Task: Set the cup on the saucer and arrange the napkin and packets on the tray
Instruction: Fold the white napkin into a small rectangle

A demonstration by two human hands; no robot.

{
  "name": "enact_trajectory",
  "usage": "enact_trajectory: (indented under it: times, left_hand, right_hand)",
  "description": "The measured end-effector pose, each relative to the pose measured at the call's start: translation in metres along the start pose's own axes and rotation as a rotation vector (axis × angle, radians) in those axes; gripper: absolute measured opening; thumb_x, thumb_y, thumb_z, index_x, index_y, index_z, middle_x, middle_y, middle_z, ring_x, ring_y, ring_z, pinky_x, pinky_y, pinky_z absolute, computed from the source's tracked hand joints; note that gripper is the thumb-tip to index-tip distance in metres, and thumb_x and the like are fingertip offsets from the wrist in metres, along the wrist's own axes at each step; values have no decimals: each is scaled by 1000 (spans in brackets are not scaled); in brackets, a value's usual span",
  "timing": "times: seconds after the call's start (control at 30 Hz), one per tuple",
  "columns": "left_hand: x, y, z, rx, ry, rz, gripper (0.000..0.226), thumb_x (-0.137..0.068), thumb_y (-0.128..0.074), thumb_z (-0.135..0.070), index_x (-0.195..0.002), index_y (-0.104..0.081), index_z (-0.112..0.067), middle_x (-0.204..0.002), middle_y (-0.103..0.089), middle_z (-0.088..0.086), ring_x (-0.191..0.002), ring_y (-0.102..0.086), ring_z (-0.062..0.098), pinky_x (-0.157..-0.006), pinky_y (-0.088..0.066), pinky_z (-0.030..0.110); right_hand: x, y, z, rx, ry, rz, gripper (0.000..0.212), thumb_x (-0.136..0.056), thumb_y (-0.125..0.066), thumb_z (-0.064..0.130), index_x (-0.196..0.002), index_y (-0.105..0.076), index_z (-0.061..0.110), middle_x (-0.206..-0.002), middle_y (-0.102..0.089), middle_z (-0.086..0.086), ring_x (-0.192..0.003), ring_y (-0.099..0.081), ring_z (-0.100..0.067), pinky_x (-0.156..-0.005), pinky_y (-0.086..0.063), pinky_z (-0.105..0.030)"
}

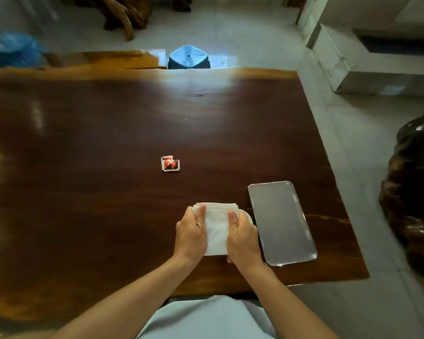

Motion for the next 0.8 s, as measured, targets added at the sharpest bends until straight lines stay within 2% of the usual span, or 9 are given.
enact_trajectory:
  times: [0.1,0.3,0.33,0.4,0.43,0.5,0.57,0.67,0.8]
  left_hand:
    - [-9,-49,-17,-45,-11,-3,33,-103,-39,-43,-91,-51,-16,-81,-67,2,-64,-70,12,-46,-51,19]
    - [-24,-117,-23,-107,43,-51,37,-103,-43,-44,-83,-53,-14,-77,-61,-2,-66,-61,14,-50,-44,24]
    - [-25,-128,-25,-110,48,-57,37,-102,-46,-45,-85,-55,-13,-77,-61,-3,-67,-59,14,-52,-42,23]
    - [-26,-152,-21,-101,83,-27,36,-99,-53,-46,-94,-57,-10,-81,-61,-4,-72,-59,14,-59,-44,26]
    - [-26,-164,-17,-90,119,-7,37,-96,-58,-46,-100,-59,-10,-86,-64,-3,-78,-61,17,-68,-48,31]
    - [-25,-187,-3,-39,221,47,39,-91,-66,-45,-110,-64,-11,-98,-71,2,-91,-67,22,-82,-57,42]
    - [-19,-210,12,67,354,129,32,-91,-67,-36,-114,-66,-13,-104,-73,6,-91,-70,22,-72,-62,42]
    - [-8,-239,18,244,520,220,24,-97,-62,-21,-119,-57,-13,-113,-66,10,-88,-66,19,-56,-60,31]
    - [-15,-262,24,342,627,225,29,-99,-58,-12,-126,-50,-8,-125,-60,13,-99,-69,28,-71,-65,39]
  right_hand:
    - [-27,35,-29,14,-16,7,24,-105,-35,39,-98,-48,20,-84,-63,-2,-68,-69,-14,-41,-51,-19]
    - [-67,90,-70,55,-68,9,32,-106,-36,39,-94,-52,15,-82,-61,-4,-64,-63,-14,-40,-44,-16]
    - [-72,98,-76,43,-77,13,34,-105,-37,40,-92,-54,14,-82,-63,-5,-64,-64,-17,-42,-47,-21]
    - [-81,111,-94,34,-102,16,38,-103,-39,45,-91,-57,14,-81,-66,-7,-66,-69,-27,-47,-55,-37]
    - [-85,118,-104,32,-130,21,39,-103,-41,46,-92,-59,14,-82,-68,-8,-65,-70,-27,-45,-54,-37]
    - [-91,130,-122,5,-205,40,38,-102,-45,45,-95,-61,11,-84,-69,-11,-62,-70,-25,-38,-49,-28]
    - [-99,142,-139,-22,-286,63,35,-101,-49,42,-96,-63,11,-88,-71,-13,-66,-71,-25,-38,-48,-25]
    - [-106,155,-162,-130,-419,124,25,-99,-54,32,-97,-65,10,-88,-70,-14,-62,-65,-19,-41,-46,-24]
    - [-116,165,-178,-215,-497,239,16,-100,-55,15,-106,-65,5,-92,-69,-17,-63,-62,-17,-51,-50,-24]
Point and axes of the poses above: each hand's wrist, its own x-axis away from the middle knuckle, its own y-axis out of the back of the hand, z = x × y, the point moved 8 cm from there along -x, towards the middle knuckle
